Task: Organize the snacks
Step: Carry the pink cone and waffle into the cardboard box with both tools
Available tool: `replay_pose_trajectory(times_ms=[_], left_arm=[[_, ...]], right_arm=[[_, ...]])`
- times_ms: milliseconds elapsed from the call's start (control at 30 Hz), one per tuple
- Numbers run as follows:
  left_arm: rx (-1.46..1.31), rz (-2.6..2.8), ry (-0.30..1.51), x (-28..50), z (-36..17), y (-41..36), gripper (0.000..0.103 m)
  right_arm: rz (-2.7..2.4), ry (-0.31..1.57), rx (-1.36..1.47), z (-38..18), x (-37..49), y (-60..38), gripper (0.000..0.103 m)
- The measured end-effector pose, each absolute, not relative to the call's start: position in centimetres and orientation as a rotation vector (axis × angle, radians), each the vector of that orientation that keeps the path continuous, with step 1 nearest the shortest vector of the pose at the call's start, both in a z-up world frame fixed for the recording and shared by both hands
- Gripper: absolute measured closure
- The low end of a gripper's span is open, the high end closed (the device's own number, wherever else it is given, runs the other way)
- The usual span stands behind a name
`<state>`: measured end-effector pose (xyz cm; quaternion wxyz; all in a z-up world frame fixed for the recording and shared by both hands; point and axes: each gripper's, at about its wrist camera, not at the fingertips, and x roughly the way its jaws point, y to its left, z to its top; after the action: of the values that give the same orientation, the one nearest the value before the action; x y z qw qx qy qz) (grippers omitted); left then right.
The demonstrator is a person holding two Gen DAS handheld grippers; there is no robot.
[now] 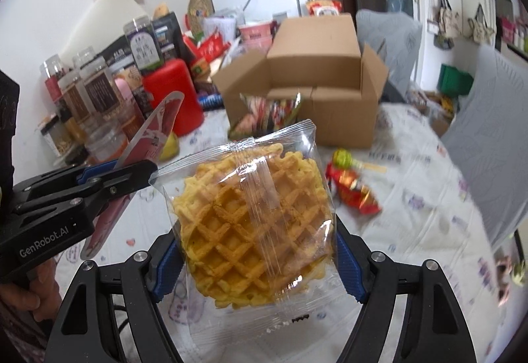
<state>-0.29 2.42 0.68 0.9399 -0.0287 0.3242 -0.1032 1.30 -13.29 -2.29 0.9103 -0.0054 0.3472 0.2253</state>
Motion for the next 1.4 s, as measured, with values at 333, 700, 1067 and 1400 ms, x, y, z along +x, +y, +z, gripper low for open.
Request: replay_pose_trajectory(times_ms=[333,700,1067,1400], left_arm=[[-0.014,-0.232,0.560,2.3,4.7,1.3,0.079],[0.003,-0.265,0.497,7.4,7.8,1.1,0.079],[-0.001,-0.262,0.494,15.1,8.5,1.6,0.079],[0.015,-0.208,0.555,23.3,6.9,1.7,0.079]], right_arm=[[0.459,0.602,-0.049,2.6,4.0,-13.5,0.024],[0.463,0.516,-0.077,6.3,9.0,-13.3,0.024],[0.413,0.481,-0.109,7.3,16.3,-13.4,0.024],[0.398,0.468,-0.168,6.9,23.3,-12.8,0.024]])
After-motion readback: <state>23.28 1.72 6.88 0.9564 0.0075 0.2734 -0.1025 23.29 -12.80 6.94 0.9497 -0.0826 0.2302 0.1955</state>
